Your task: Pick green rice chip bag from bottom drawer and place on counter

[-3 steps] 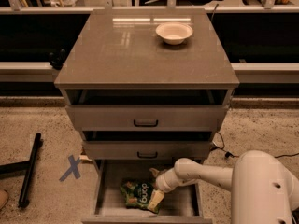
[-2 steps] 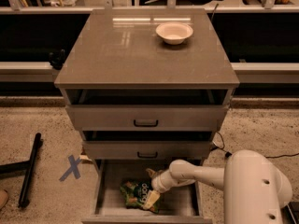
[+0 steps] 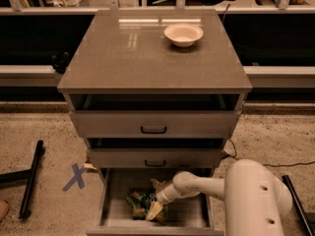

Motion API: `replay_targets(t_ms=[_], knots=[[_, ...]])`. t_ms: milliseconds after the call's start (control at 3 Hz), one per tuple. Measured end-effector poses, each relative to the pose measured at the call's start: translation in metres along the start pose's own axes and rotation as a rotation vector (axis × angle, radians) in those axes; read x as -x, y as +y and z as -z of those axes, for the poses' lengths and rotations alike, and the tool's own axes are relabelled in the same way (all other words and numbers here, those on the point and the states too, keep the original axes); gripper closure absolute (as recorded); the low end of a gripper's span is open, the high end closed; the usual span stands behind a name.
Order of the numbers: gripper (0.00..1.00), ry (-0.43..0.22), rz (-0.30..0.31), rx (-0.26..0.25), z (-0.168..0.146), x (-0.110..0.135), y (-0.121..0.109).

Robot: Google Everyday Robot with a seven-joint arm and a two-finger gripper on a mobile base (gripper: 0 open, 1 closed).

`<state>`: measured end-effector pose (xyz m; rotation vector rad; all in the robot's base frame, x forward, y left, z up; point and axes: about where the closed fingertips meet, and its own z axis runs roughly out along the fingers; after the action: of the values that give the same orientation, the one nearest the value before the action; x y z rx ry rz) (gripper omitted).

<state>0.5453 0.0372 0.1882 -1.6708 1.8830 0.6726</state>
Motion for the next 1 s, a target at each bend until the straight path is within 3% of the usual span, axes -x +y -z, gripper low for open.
replay_targets(t_ms=[667,1000], knots=[[0.0,0.034,-0.017,0.017,-0.031,-0.013,-0.009],[0.15,0.049,-0.025,0.038,-0.042,-0.018,-0.008]])
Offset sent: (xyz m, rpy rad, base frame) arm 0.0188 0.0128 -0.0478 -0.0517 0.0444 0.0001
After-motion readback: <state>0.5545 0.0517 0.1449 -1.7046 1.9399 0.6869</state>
